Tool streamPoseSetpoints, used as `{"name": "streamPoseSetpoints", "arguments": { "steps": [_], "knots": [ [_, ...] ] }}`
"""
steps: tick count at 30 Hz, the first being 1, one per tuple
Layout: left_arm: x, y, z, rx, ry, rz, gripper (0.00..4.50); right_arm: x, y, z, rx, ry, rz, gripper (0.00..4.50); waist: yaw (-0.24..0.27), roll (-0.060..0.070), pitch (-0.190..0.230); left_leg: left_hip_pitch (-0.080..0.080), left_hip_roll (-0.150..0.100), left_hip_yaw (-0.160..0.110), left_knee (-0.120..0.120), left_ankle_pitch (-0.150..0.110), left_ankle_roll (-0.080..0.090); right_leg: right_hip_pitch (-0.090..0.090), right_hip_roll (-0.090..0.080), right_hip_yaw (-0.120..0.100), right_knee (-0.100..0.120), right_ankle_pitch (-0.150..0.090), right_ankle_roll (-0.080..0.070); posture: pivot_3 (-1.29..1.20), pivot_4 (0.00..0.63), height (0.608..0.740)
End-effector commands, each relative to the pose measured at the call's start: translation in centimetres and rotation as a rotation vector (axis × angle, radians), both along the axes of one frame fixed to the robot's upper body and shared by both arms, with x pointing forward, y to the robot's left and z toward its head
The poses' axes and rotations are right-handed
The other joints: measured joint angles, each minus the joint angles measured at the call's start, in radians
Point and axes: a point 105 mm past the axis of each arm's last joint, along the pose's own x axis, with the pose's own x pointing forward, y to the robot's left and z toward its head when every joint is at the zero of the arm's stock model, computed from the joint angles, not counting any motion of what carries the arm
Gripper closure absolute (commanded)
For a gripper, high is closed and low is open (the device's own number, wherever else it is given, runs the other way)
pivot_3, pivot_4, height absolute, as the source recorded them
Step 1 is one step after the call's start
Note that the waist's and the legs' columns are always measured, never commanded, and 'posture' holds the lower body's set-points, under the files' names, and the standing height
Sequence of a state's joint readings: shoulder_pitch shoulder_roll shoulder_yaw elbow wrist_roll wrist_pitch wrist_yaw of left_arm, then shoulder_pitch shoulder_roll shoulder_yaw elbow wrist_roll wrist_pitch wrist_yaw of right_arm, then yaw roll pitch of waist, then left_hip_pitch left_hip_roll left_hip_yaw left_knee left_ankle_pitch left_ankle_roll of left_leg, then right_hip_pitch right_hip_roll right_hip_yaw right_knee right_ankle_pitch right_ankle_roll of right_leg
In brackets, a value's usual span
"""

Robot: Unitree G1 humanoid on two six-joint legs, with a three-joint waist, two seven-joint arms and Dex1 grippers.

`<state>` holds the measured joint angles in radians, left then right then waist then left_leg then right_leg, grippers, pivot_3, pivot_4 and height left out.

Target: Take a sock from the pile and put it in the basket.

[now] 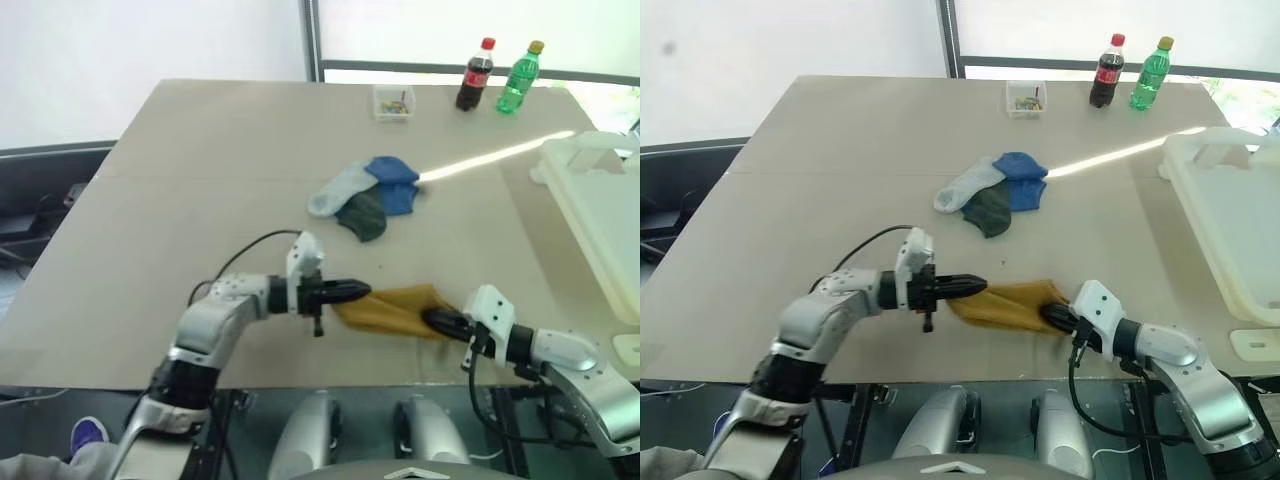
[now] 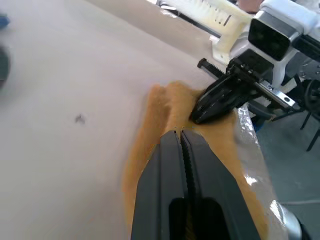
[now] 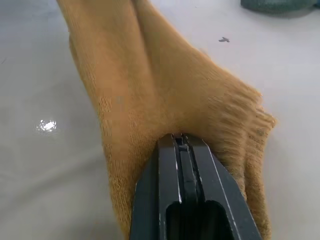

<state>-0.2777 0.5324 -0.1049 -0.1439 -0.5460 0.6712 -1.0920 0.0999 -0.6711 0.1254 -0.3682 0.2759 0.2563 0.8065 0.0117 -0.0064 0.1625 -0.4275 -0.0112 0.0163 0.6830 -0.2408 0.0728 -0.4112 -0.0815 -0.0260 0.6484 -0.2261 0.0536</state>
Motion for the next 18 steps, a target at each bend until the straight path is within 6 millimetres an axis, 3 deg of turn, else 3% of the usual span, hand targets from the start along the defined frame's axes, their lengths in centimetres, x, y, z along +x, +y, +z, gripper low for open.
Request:
{"name": "streamPoseSetpoints", "arguments": {
  "steps": [1, 2, 5, 13, 18],
  "knots": [
    [-0.2, 2.0, 0.8, 0.01, 0.089, 0.09, 4.5, -0.2, -0.3, -1.3, -0.035, 0.028, -0.001, 4.45, 0.001, 0.0, 0.0, 0.001, 0.0, 0.0, 0.0, 0.0, 0.0, 0.0, 0.0, 0.0, 0.0, 0.0, 0.0, 0.0, 0.15, 0.729],
    [-0.1, 2.2, 1.7, -0.062, 0.128, 0.087, 4.5, -0.3, -0.2, -1.3, -0.034, 0.027, -0.001, 4.45, 0.002, -0.001, 0.0, 0.001, 0.0, 0.0, 0.0, 0.0, 0.0, 0.0, -0.001, 0.0, 0.0, 0.0, 0.0, 0.0, 0.15, 0.729],
    [-0.7, 2.7, 2.4, -0.088, 0.197, 0.063, 3.64, -0.3, 0.0, -1.2, -0.027, 0.021, -0.005, 4.5, 0.002, -0.002, -0.001, 0.001, 0.0, 0.0, 0.0, 0.0, 0.0, 0.001, -0.003, -0.001, 0.0, 0.0, 0.0, 0.0, 0.15, 0.729],
    [1.1, 1.5, 3.7, -0.15, 0.173, 0.128, 0.12, -0.3, 0.3, -0.8, -0.021, 0.005, -0.019, 4.5, 0.004, -0.003, -0.001, 0.002, -0.001, 0.0, 0.0, 0.0, 0.0, 0.001, -0.004, 0.0, 0.0, 0.0, 0.0, 0.0, 0.15, 0.729],
    [-0.2, 2.3, 2.4, -0.072, 0.332, 0.107, 0.05, -0.1, 0.4, 0.0, -0.003, -0.01, -0.036, 4.5, 0.0, -0.003, -0.001, 0.001, -0.001, 0.001, 0.0, 0.0, 0.0, 0.0, -0.004, 0.001, 0.001, 0.0, 0.0, 0.0, 0.15, 0.729]
  ]
}}
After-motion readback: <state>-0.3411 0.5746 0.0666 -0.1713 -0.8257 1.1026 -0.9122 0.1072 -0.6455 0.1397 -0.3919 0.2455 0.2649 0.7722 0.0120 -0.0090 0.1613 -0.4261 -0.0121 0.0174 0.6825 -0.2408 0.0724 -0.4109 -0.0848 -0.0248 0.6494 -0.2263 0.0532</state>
